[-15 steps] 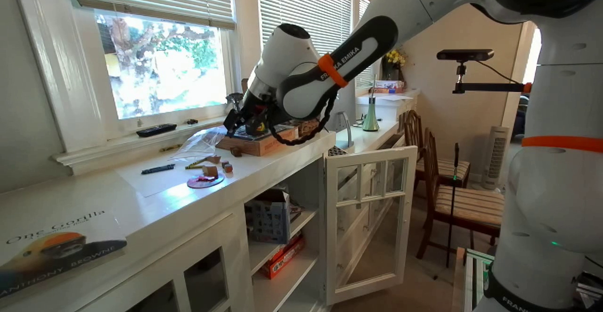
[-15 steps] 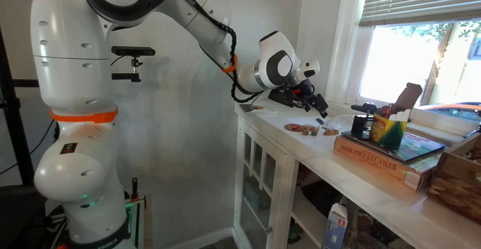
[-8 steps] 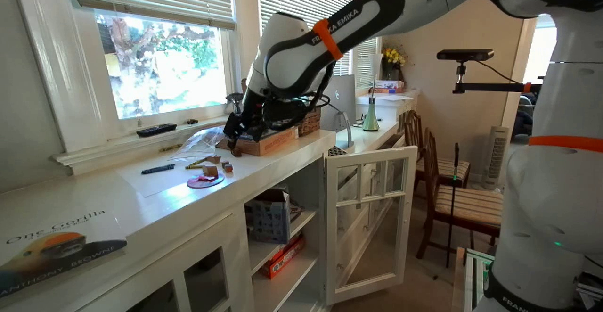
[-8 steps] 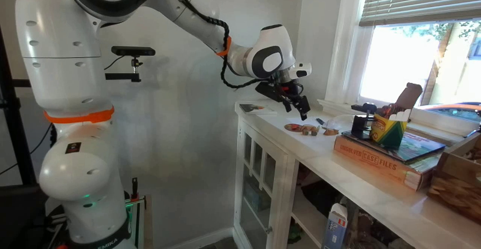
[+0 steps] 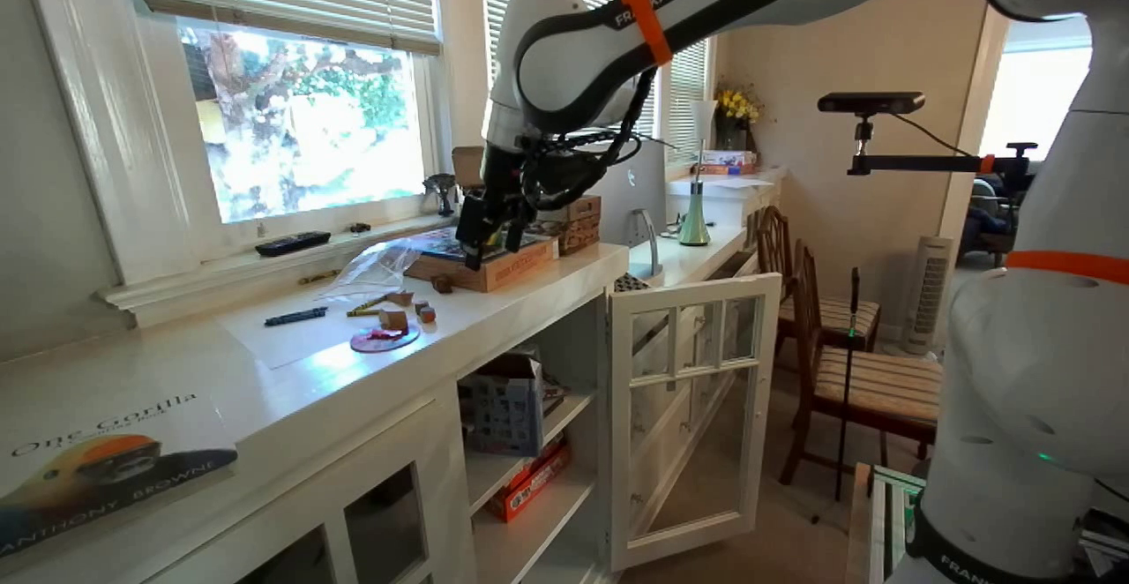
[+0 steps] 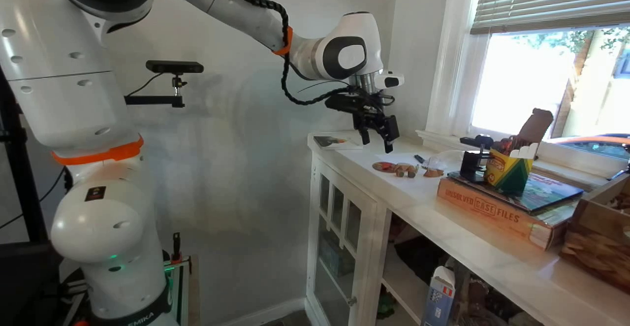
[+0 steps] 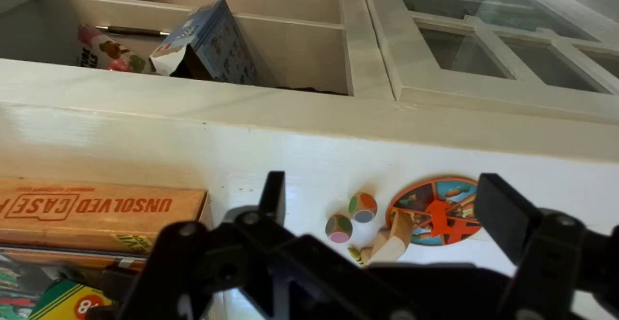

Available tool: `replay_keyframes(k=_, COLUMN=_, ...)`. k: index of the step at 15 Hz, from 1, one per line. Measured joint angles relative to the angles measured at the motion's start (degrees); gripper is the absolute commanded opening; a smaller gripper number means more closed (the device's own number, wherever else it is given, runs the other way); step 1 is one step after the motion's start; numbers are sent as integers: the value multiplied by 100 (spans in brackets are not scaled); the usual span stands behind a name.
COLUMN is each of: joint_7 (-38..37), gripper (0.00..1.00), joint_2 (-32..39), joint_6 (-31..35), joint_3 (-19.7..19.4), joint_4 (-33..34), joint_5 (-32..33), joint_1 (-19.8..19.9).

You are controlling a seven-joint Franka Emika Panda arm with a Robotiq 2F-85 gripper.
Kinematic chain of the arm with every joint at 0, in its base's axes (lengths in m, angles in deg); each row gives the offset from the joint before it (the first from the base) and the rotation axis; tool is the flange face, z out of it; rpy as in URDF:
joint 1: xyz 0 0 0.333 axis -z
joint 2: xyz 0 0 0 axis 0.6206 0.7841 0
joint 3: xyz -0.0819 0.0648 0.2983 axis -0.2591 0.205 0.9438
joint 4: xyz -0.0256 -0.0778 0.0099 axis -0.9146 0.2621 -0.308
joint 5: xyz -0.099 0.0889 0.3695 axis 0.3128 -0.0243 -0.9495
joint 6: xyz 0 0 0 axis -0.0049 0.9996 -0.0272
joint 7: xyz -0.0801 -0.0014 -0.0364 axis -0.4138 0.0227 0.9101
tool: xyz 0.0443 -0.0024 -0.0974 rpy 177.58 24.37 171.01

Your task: Move the stones on the counter

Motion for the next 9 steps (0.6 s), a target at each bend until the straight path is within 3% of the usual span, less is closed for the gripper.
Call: replay_keyframes(k=9, joint_7=0, gripper=100, joint_2=-87, joint_6=-119, joint_3=-2, joint_4=-4, joint_5=72, joint_1=1)
